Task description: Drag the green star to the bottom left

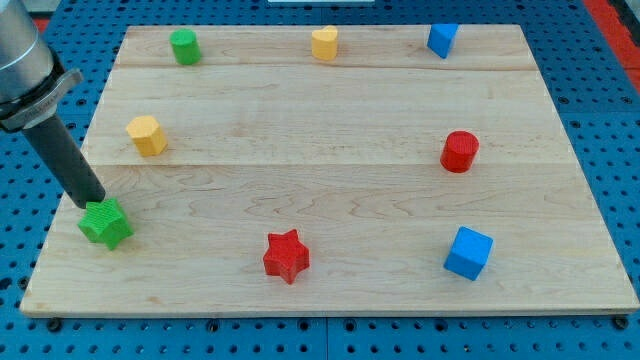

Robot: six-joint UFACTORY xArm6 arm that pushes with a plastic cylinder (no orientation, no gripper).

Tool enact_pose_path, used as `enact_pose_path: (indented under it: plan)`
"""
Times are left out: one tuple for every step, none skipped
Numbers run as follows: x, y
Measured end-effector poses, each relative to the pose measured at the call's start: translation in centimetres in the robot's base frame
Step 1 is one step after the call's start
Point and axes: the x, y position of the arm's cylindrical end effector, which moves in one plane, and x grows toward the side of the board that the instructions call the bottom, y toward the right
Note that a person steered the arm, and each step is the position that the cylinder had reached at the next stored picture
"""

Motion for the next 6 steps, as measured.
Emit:
enact_pose_path:
  plan:
    - [0.1,0.5]
    - [4.3,0.6]
    - [5.1,-1.0]
    - [1.5,1.0]
    - [0.2,8.4]
    - [0.2,9.1]
